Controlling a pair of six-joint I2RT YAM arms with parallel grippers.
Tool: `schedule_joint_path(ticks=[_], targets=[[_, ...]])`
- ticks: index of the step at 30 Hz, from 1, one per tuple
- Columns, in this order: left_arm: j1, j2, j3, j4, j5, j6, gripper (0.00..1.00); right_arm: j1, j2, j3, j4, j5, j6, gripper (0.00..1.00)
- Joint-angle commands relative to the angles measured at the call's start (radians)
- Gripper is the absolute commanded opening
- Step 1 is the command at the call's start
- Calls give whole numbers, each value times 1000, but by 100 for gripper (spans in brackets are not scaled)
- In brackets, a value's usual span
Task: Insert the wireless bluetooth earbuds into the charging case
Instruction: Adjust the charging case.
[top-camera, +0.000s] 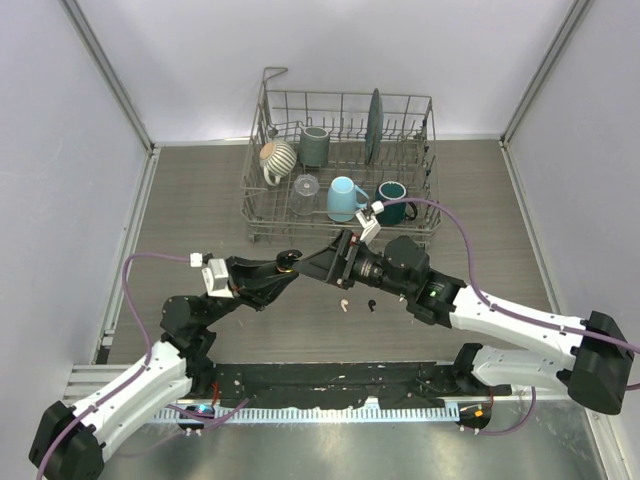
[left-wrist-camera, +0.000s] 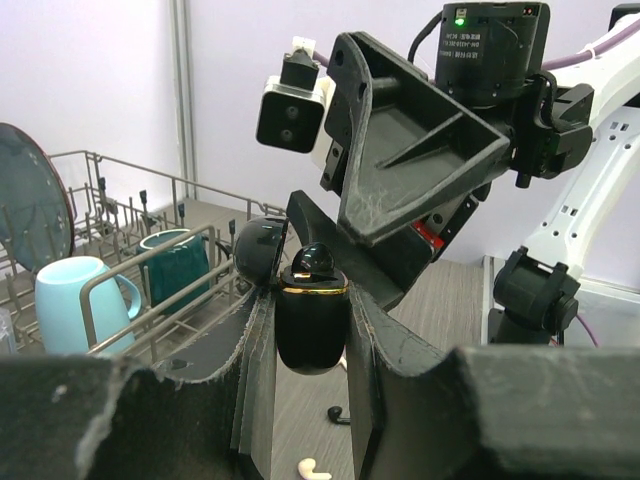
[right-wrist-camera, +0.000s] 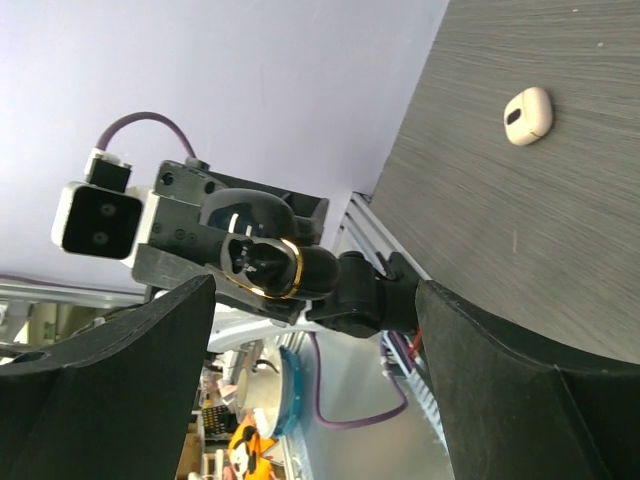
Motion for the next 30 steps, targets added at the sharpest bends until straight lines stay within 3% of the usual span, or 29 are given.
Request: schedule_joint_path(ticks=[1,8,16,26,30], targets=[[1,9,33,63,11,17,0,-5,17,6,147,-53,66,87],[1,11,36,64,16,17,0,-9,62,11,193,-71,109,84],[1,15,36,66,20,15,0,-9,88,3,246,-113,154,65],[1,27,33,61,25,12,0,-11,93,11,283,-130,152,33],[1,35,32,57,25,12,0,-9,86,12,280,-125,129,25]])
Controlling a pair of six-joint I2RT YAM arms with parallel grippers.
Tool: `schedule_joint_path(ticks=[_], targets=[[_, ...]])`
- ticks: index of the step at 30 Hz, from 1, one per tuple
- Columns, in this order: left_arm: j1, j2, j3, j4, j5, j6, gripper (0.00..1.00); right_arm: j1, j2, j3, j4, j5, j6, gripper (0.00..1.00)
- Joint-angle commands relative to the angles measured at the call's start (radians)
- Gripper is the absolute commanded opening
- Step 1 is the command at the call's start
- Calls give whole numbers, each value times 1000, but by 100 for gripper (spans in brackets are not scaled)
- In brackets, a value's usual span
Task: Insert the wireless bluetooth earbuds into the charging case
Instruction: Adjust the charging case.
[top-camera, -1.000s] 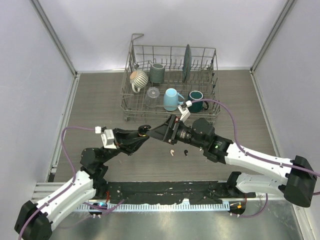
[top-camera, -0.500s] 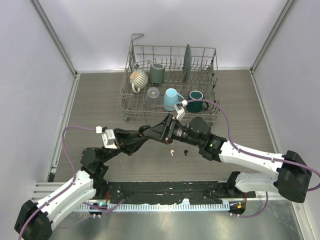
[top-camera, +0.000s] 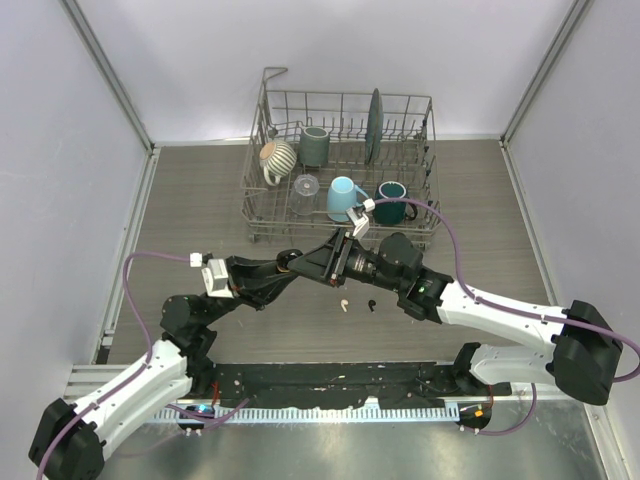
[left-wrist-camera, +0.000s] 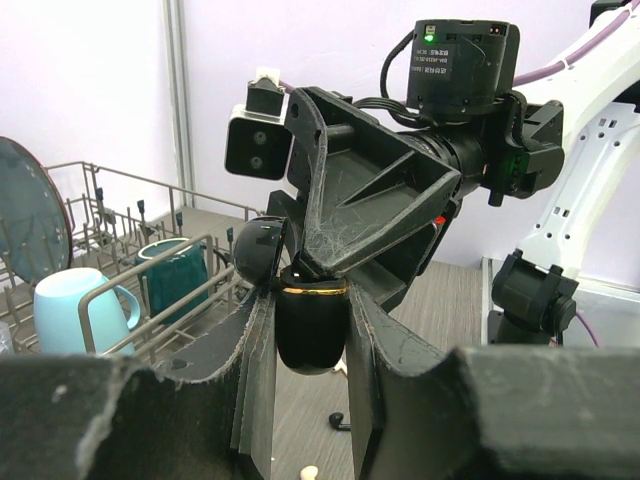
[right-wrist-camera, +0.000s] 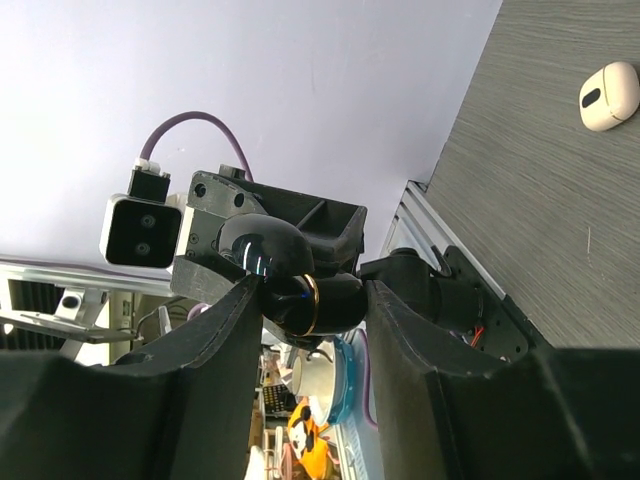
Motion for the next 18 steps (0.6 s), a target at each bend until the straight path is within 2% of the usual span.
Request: schedule_joint_path(ticks=[1,8,11,15,18], targets=[[1,14,28,24,12,7,0,1,-10,16,87,-22,-22,23],[1,25,28,7,25,4,0,3,-33,67,-38,5,-138,15],[1,26,28,1,33,4,0,3,-39,97,-110,24,-184,15],[1,25,26,-2,38,5,0,3,-44,102,-124,28,-197,15],[1,22,25,-4,36,10,0,3,-45,99,-127,30,-201,21]])
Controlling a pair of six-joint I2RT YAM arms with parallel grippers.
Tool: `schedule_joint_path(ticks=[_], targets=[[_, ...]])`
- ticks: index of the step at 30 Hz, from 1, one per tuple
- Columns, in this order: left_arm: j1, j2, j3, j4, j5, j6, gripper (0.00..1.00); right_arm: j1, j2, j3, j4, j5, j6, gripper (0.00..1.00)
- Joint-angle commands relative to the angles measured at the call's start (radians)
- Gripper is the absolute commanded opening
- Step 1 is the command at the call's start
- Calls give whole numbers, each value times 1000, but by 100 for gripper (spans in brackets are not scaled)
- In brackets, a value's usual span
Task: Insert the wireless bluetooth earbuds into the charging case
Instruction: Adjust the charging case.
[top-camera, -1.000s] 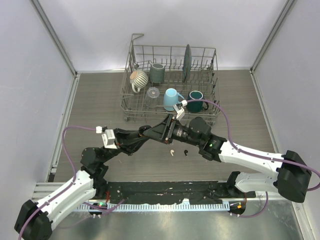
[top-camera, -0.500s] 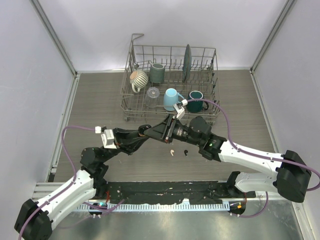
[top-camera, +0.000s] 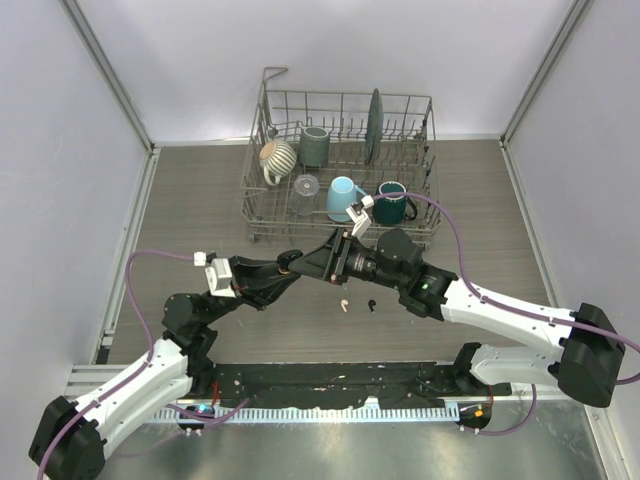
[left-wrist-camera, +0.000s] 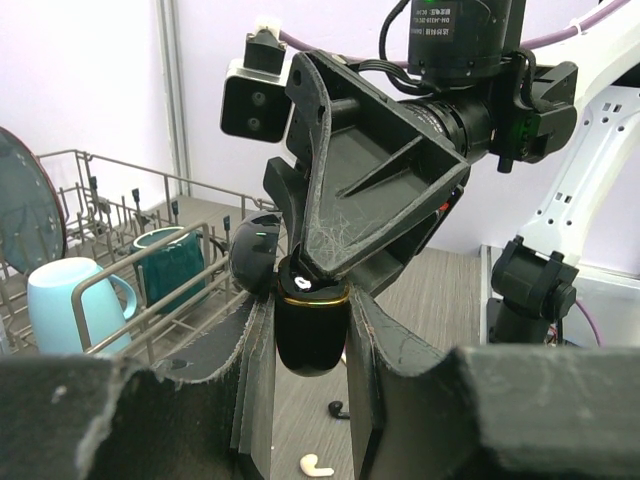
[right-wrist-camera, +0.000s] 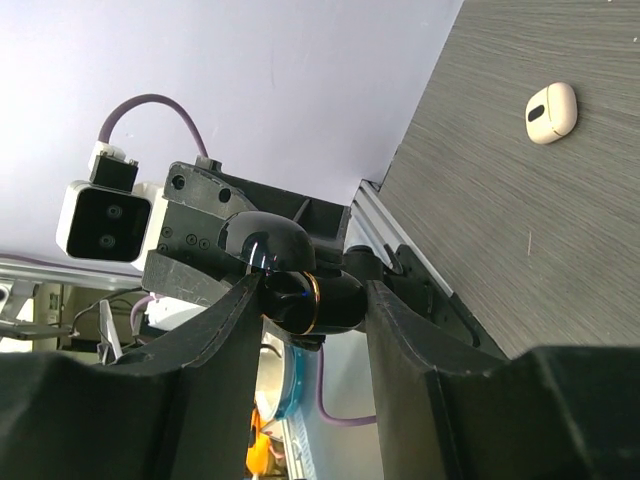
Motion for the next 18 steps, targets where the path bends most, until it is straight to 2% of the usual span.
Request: schedule_joint_path(ticks=[1,3,7,9,12,18], targets=[[0,1,23,0,16,4,0,5,-29,45,11,17,-61,25],[0,-1,22,0,15,5,0,5,-34,40,11,20,-64,30],[0,-9,13,1,-4,7,0,5,-50,37,-11,47,-72,54],[0,-16,8,1,-16,8,0,5,-69,36,-31,70,-82,60],[0,-29,-3,-2,-30,10,0,5,-104,42,-86,106,-121,76],[0,-50,-14,-20,-43,17,0,3,-196,53,-242,202,-196,82]])
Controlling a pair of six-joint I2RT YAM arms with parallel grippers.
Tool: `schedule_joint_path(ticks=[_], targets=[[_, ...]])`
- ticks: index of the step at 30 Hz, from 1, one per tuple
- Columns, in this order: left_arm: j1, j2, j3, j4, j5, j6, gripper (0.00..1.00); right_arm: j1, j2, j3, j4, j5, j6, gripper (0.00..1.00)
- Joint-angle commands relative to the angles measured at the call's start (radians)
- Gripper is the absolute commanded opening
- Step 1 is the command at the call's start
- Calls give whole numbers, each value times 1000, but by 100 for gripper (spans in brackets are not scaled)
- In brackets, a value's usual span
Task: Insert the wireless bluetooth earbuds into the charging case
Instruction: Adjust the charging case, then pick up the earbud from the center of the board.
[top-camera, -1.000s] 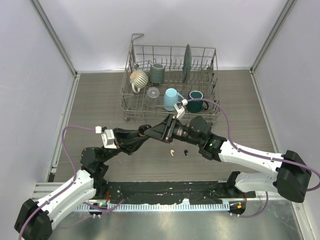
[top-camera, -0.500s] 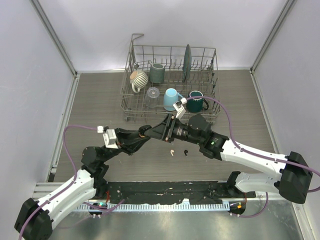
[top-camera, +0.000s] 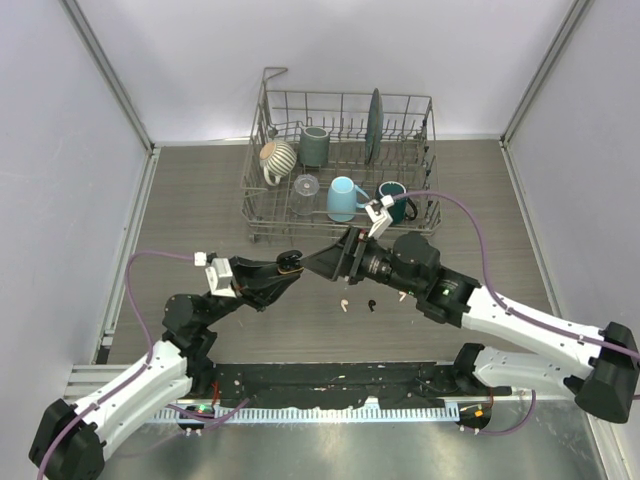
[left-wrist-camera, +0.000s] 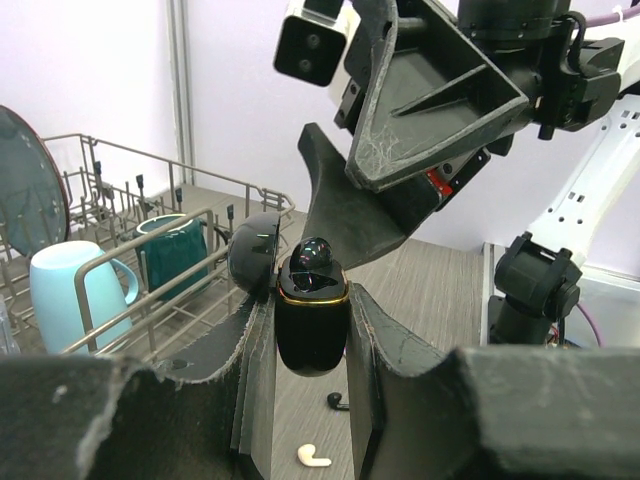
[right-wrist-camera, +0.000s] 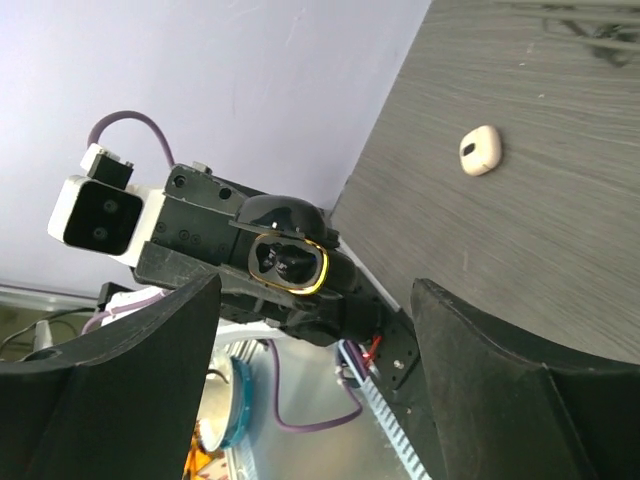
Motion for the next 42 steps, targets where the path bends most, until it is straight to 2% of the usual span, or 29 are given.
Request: schedule_joint_path(ticks=[1,4,7,8,11,14,24,30,42], targets=[[0,-23,-4,11,-30,23,0,3,-100,46,-130,111,-97,82],[0,-46,-4,-15,-39,37,0,1,-197,8,-258,282,-92,82],[0,-69,-1,-44,-44,45,0,0,-261,-20,-466,490,-42,80],[0,-76,-1,-55,-44,46,0,-2,-265,-18,-574,522,-20,79],[0,-97,5,-75,-44,46,0,-4,-225,0,-741,577,1,72],[0,-109,8,-82,-45,46,0,-4,-141,11,-821,568,24,67],[0,-145,6,-104,-50,31,0,-4,155,38,-864,522,-12,58],[0,-157,6,-130,-53,39,0,-4,232,48,-826,531,-57,50],[-1,-134,5,-113,-50,34,0,-4,392,81,-783,530,-151,47]])
